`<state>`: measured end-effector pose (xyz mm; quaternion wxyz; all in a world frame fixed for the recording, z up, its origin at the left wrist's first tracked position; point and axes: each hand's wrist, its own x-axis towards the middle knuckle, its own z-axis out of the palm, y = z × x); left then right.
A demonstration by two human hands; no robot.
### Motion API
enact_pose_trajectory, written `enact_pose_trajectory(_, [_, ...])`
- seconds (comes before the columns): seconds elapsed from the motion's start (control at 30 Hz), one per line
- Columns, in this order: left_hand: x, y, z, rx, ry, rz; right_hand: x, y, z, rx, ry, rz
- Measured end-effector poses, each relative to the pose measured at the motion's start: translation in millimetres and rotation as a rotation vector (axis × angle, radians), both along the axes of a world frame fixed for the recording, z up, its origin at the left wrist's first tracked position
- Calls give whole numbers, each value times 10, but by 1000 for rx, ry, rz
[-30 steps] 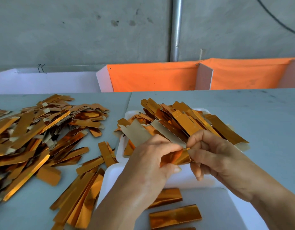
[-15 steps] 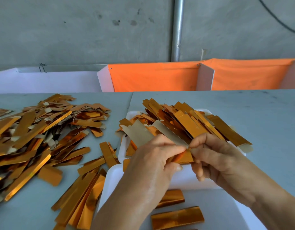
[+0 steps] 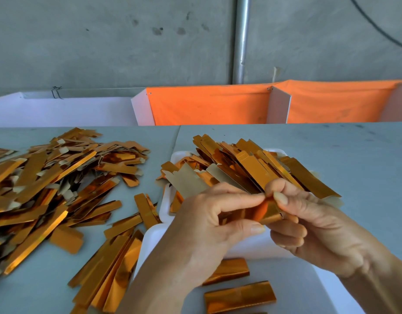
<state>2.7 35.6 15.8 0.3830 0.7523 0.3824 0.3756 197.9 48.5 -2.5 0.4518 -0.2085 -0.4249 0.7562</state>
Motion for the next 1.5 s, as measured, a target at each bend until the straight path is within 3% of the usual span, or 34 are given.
enact_pose_trajectory(0.23, [25,24,-30,-79,-22,47,-28,-3,-6,32,-170,-162])
enact_pose_trajectory(0.43, [74,-18,-29,40,43,142,-31,-22,8,-135,-270,85])
enact_pose_trajectory(0.53, [114,-49,-22,145,104,162,-4,-22,29,-149,-220,172])
enact_pose_trajectory(0.7, [87,-59,35,151,39,45,8,-19,40,-147,-196,21])
enact_pose_trajectory(0.87, [91,-16,27,-84,-357,69,-87,-59,81,72,-426,-203])
enact_pose_trajectory(0.93, [131,1,-53,-104,-336,157,-157,-93,61,267,-708,-302])
enact_pose_trajectory(1.0, [195,20,-120,-21,-202,322,-247,-124,34,463,-1003,-386])
enact_pose_trajectory(1.1, [283,14,-154,98,-70,444,-332,-142,22,536,-1131,-363])
enact_pose_trajectory(1.27, [240,38,-169,54,-88,417,-254,-155,68,417,-907,-170])
enact_pose_trajectory(1.43, [179,42,-143,-119,-132,300,-68,-89,114,311,-597,-470])
enact_pose_trajectory(1.5, [181,25,-117,-188,-136,215,-9,-66,121,221,-413,-445])
